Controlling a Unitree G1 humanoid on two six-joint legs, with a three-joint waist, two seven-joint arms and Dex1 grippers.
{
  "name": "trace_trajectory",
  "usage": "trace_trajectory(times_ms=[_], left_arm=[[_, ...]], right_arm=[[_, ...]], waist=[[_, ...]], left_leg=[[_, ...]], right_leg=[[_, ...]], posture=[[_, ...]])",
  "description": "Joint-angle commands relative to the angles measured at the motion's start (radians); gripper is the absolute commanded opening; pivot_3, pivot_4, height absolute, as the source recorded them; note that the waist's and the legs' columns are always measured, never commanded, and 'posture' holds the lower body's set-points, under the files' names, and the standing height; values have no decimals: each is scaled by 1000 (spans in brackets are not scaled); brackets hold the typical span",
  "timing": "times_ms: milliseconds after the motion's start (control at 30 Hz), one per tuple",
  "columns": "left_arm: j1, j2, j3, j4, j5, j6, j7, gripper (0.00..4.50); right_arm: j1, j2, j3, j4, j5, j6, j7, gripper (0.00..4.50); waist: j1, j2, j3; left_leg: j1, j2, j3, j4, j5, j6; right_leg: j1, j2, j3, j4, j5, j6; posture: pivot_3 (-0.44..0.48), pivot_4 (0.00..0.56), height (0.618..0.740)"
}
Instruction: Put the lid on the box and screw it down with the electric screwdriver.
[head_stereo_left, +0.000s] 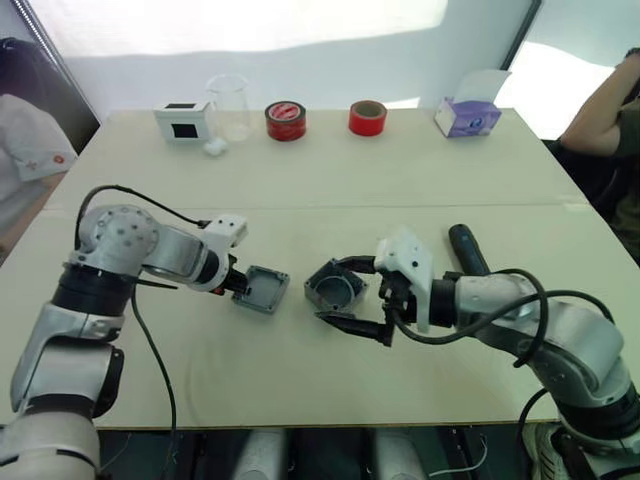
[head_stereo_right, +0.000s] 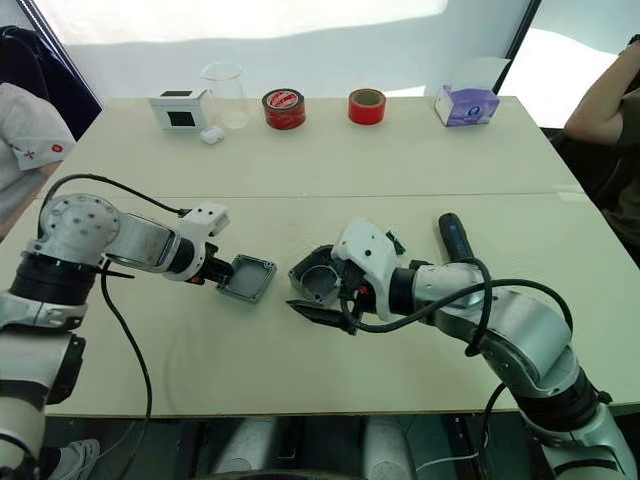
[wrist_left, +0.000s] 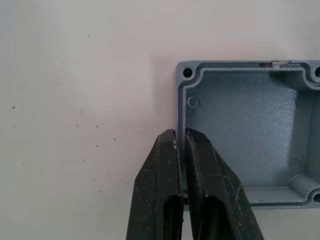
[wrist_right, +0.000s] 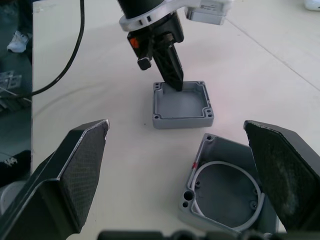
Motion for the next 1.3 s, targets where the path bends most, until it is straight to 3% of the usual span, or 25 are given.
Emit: trace_trajectory(times_ms=[33,167,267,400,600,1000,1033,1167,1300], left_arm=[[-58,25,86,-75,145,-202,-161,84],[-61,9,140,-122,348,-586,-400,84],[-46,-76,225,-112,364,-729,-491,84],[-26,-151,208,-97,481,-880,-593,84],[-32,-224,179,-74,583,-927,-683,84],[-38,-280,179,-84,685,-903,-759,84],[-38,-282,180,-86,690,-900,-761,0],[-38,-286,179,-106,695,-879,-775,0],[-39,-292,182,-120,698,-866,-783,0]], right_arm=[[-55,85,-142,93,101,32,-93,4500],[-144,166,-214,254,139,99,-202,4500],[-264,262,-238,412,143,131,-293,4500],[-379,339,-267,562,148,135,-321,4500],[-481,371,-269,660,121,129,-315,4500],[-501,354,-284,660,123,153,-301,4500],[-501,354,-285,659,124,155,-302,4006],[-498,362,-284,655,113,151,-314,2889],[-496,372,-277,651,102,147,-324,1413]], waist=[[-4,-1,1],[-4,-1,1],[-8,-1,1],[-9,-1,1],[-11,-1,1],[-30,-1,1],[-31,-1,1],[-30,-1,1],[-30,-1,1]], left_leg=[[0,0,0,0,0,0],[-3,1,1,-1,1,-2],[-4,1,2,-3,1,-2],[-7,1,2,-3,1,-2],[-9,1,3,-3,1,-1],[-9,1,3,-3,1,0],[-9,1,3,-3,1,0],[-9,1,3,-3,1,0],[-9,1,3,-3,1,0]], right_leg=[[0,0,0,0,0,0],[-4,1,0,-1,0,-1],[-6,0,0,-2,1,-1],[-9,1,0,-1,1,-1],[-11,1,1,0,1,-1],[-11,1,0,1,1,-1],[-11,1,0,1,1,-1],[-11,1,0,1,1,-1],[-11,1,1,1,1,-1]], posture=[[0,150,740],[0,150,740],[0,150,740],[0,150,740],[0,150,740],[0,150,740],[0,150,740],[0,150,740],[0,150,740]])
